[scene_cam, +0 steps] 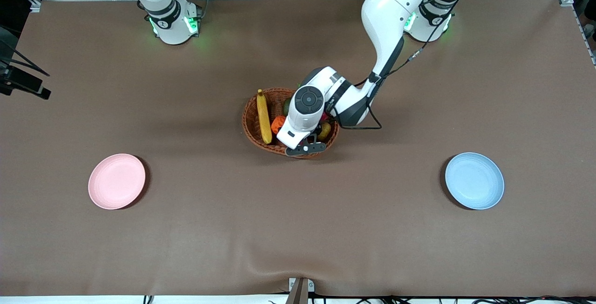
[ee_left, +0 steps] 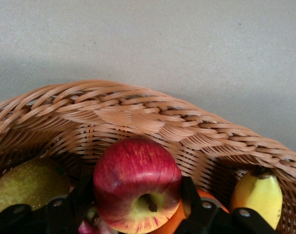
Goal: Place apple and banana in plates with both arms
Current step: 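Lift the apple with the left gripper toward the blue plate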
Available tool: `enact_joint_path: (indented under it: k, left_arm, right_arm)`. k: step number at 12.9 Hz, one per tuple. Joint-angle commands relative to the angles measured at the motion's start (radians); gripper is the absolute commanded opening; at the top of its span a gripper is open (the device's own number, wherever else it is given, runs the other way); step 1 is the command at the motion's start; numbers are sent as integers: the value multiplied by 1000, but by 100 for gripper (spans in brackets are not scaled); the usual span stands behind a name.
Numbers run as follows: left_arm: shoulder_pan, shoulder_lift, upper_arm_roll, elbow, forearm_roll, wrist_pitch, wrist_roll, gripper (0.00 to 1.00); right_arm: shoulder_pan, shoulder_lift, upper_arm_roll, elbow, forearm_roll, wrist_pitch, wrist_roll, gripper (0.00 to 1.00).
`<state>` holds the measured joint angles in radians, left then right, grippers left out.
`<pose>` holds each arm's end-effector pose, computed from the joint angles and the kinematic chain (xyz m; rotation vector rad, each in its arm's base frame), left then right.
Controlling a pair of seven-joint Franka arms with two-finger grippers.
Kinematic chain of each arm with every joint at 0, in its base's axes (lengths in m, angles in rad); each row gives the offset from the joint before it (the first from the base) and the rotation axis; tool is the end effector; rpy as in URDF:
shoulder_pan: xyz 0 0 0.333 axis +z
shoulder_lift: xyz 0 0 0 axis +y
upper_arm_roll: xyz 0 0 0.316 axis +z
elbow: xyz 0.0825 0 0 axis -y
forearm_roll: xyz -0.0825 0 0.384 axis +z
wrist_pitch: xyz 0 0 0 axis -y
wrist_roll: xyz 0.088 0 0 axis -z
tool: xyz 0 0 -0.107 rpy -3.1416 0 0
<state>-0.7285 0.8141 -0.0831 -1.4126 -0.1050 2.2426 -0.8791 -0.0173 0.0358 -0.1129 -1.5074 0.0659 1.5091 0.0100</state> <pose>0.5097 -0.5241 0.2173 3.0207 0.2403 -0.1446 0.5559 -0.0641 0.6293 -3.0703 0.2110 0.0463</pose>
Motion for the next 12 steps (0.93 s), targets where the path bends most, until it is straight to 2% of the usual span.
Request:
enact_joint_path:
  k: [1, 4, 8, 12]
  left_arm:
    - [-11, 10, 8, 17, 22, 8, -29, 2]
    - [-9, -48, 29, 17, 28, -39, -31, 0]
    - [27, -249, 75, 17, 39, -194, -29, 0]
    - [196, -452, 77, 15, 42, -382, 2, 0]
  right_arm:
    - [29, 19, -2, 7, 12, 22, 15, 100]
    - [37, 29, -2, 7, 12, 23, 16, 100]
    - [74, 68, -1, 7, 14, 34, 16, 100]
    - [118, 119, -1, 7, 14, 69, 16, 100]
